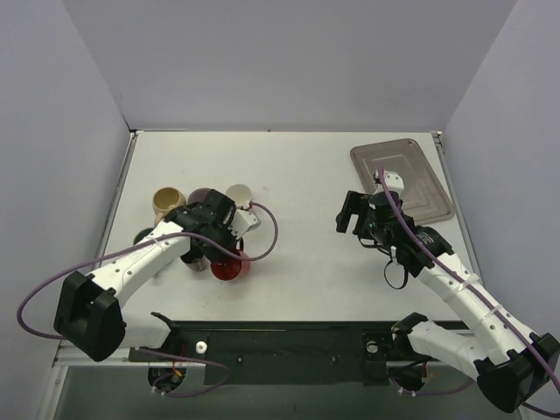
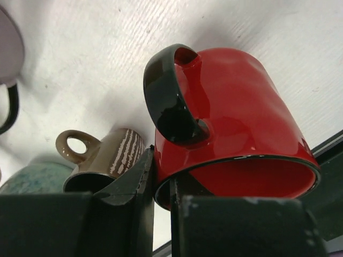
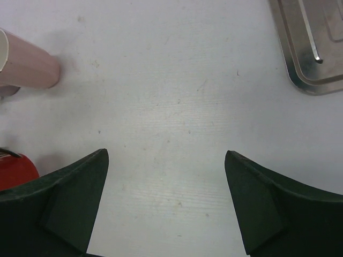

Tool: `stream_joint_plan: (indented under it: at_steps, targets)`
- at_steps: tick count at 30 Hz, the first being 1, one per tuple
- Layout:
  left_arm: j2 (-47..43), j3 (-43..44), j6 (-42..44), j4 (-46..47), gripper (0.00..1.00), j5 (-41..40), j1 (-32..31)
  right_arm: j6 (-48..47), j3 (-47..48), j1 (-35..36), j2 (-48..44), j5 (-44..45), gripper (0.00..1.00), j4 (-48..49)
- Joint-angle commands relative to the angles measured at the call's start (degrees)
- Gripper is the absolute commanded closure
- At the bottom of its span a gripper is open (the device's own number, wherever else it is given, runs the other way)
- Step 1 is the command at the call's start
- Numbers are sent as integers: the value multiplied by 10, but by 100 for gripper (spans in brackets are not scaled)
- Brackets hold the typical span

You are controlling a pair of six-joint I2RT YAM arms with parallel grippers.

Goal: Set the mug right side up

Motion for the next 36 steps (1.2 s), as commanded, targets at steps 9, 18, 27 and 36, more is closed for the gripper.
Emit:
stream_joint_plan:
  at_steps: [9,18,27,36]
  targets:
    - [139,52,25,-13,71,9,25,-52,-37,-18,-35,33,15,-21]
    - [7,126,16,-37,14,26,36,-78,-52,-34,-59,68,14,-29]
    - [-193,46,-106,149,12,-67,181,-98,-178,-105,-143,146,12,64]
    - [-323,-144,-143,281,12,-66,365,-173,-307,-127,-232,236,7,158]
